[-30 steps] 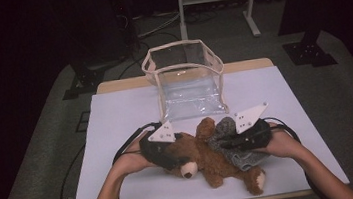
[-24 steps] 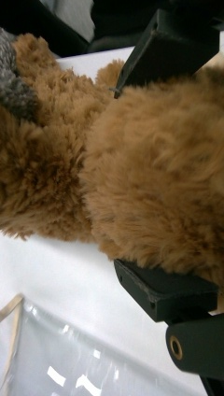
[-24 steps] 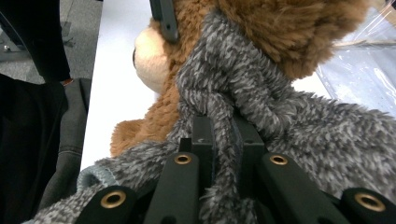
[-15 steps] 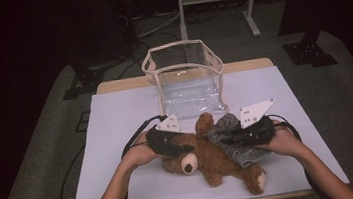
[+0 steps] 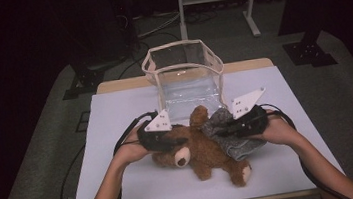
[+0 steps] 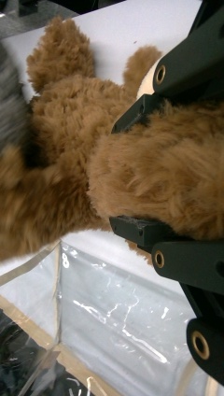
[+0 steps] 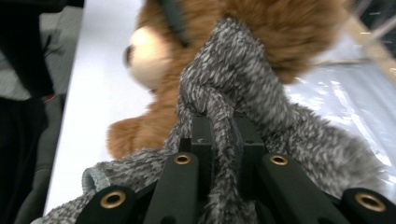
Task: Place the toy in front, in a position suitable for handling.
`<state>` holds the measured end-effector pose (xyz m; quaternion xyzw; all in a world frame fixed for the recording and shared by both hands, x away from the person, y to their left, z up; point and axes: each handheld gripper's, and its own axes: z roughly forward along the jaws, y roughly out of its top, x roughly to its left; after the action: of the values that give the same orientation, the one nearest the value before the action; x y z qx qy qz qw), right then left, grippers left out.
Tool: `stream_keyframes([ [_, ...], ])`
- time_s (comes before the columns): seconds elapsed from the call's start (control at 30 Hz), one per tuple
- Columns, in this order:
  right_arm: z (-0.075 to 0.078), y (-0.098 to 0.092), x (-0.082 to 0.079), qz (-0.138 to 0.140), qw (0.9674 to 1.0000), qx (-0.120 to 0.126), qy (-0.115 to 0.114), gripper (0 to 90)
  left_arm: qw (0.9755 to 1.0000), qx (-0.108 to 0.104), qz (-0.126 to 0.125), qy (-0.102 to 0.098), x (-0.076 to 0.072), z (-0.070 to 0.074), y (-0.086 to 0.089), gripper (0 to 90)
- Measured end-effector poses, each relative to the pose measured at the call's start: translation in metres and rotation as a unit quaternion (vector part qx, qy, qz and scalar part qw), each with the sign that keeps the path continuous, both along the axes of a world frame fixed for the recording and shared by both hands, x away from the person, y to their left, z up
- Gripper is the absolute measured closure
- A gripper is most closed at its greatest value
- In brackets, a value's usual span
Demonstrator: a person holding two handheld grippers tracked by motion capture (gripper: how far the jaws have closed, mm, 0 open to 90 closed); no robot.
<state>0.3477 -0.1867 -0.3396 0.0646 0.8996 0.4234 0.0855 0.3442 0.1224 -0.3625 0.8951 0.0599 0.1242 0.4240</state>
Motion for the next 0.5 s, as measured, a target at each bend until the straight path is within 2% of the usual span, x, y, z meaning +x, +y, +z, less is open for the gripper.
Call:
stream_keyframes([
  [0.07,0.005,-0.006,0.008,-0.018,0.9997,0.015,0.002,80.9,1.0000,0.001,-0.003,-0.003,-0.005,-0.006,0.004,55.3],
  [0.13,0.010,-0.005,0.019,-0.032,0.9991,0.027,0.003,80.9,0.9999,0.005,-0.008,-0.009,-0.008,-0.009,0.007,55.2],
  [0.23,0.010,0.003,0.027,-0.030,0.9991,0.028,0.008,80.8,0.9999,0.005,-0.011,-0.011,-0.009,-0.010,0.008,54.5],
  [0.27,0.008,0.009,0.029,-0.025,0.9994,0.020,0.013,80.6,0.9999,0.005,-0.011,-0.012,-0.009,-0.010,0.008,54.3],
  [0.33,-0.007,0.026,0.029,-0.001,0.9994,-0.028,0.021,80.7,0.9999,0.004,-0.011,-0.012,-0.009,-0.011,0.009,53.3],
  [0.37,-0.012,0.029,0.027,0.000,0.9990,-0.035,0.028,80.9,0.9998,0.004,-0.012,-0.013,-0.009,-0.012,0.009,53.0],
  [0.4,-0.015,0.029,0.025,0.006,0.9987,-0.032,0.039,81.1,0.9998,0.005,-0.014,-0.014,-0.008,-0.012,0.009,52.7],
  [0.43,-0.015,0.029,0.025,0.006,0.9987,-0.032,0.039,81.1,0.9998,0.005,-0.014,-0.014,-0.008,-0.012,0.009,52.7],
  [0.47,-0.020,0.023,0.020,0.012,0.9983,-0.020,0.053,81.5,0.9997,0.003,-0.018,-0.019,-0.008,-0.011,0.008,52.7],
  [0.5,-0.020,0.023,0.020,0.012,0.9983,-0.020,0.053,81.5,0.9997,0.003,-0.018,-0.019,-0.008,-0.011,0.008,52.7],
])
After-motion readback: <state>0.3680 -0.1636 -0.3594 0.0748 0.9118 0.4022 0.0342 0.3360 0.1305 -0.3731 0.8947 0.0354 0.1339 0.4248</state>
